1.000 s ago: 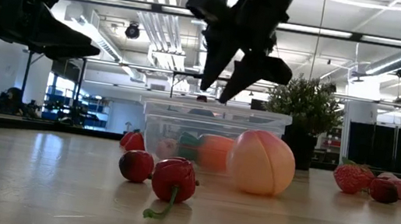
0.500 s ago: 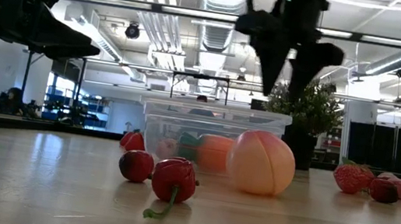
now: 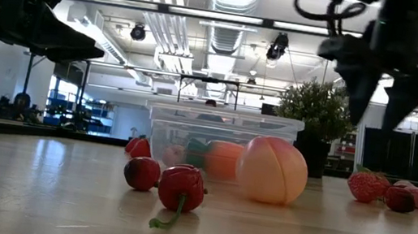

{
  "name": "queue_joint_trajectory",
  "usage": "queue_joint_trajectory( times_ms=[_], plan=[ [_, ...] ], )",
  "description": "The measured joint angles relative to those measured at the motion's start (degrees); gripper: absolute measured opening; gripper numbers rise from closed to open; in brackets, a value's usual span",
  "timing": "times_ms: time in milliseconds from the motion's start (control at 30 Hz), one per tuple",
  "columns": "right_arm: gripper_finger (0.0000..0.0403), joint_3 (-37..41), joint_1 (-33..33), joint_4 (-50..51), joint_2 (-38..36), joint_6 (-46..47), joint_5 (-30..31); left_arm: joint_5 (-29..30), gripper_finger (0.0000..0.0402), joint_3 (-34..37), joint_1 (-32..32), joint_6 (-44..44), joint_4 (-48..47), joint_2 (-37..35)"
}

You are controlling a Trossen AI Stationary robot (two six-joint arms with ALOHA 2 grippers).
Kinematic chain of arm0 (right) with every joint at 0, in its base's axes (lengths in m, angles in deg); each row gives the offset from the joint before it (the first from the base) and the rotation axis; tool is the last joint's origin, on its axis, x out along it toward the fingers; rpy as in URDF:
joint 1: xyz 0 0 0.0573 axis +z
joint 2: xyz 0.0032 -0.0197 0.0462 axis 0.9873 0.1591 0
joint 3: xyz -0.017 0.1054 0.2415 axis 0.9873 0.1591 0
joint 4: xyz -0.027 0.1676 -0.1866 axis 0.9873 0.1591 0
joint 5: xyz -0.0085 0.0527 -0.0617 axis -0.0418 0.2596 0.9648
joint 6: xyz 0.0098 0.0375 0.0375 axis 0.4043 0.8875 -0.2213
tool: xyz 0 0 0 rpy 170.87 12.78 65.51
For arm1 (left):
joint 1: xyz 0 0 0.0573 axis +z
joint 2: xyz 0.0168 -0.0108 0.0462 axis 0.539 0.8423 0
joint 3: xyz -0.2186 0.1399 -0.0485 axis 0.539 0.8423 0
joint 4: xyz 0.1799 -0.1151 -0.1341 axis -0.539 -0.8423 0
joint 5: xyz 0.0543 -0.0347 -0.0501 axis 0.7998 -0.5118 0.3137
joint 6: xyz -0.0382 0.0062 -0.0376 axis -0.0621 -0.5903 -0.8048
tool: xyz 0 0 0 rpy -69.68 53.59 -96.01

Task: Pick and placing Produce into tupperware
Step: Put the cherry into the transparent bin

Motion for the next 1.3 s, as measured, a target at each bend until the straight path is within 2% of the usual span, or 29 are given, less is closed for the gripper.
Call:
queue_joint_trajectory(
  times_ms=[233, 400, 500, 733, 1033, 1100, 1200, 1300],
  plan=[
    [0.0238, 5.27, 6.19, 1.38, 0.09, -4.12, -2.37, 0.02, 0.0283, 0.01, 0.0, 0.0, -0.01, 0.0],
    [0.0238, 6.82, 6.74, 2.0, 0.03, -0.79, -5.4, 0.02, 0.0283, -0.01, 0.0, 0.0, -0.03, 0.01],
    [0.0239, 6.06, 7.37, 1.47, -0.23, -4.39, -5.38, 0.01, 0.0283, -0.01, 0.0, 0.0, -0.04, -0.01],
    [0.0235, 6.22, 6.69, 1.97, -0.25, -8.36, -5.66, 0.01, 0.0283, -0.01, 0.0, 0.0, -0.03, 0.0],
    [0.0235, 10.32, 1.81, 0.39, -0.26, -11.88, -14.09, 0.02, 0.0283, 0.0, -0.02, 0.0, -0.03, 0.0],
    [0.0235, 10.34, 0.62, 0.29, -0.28, -12.89, -13.44, 0.01, 0.0283, 0.0, -0.01, 0.0, -0.03, 0.0],
    [0.0235, 9.45, -0.31, 0.25, -0.28, -13.91, -8.95, 0.0, 0.0283, -0.01, -0.02, 0.0, -0.03, 0.0],
    [0.0235, 8.59, -1.72, 0.17, -0.3, -10.53, -5.46, 0.0, 0.0283, -0.01, -0.02, 0.0, -0.03, 0.0]
  ],
)
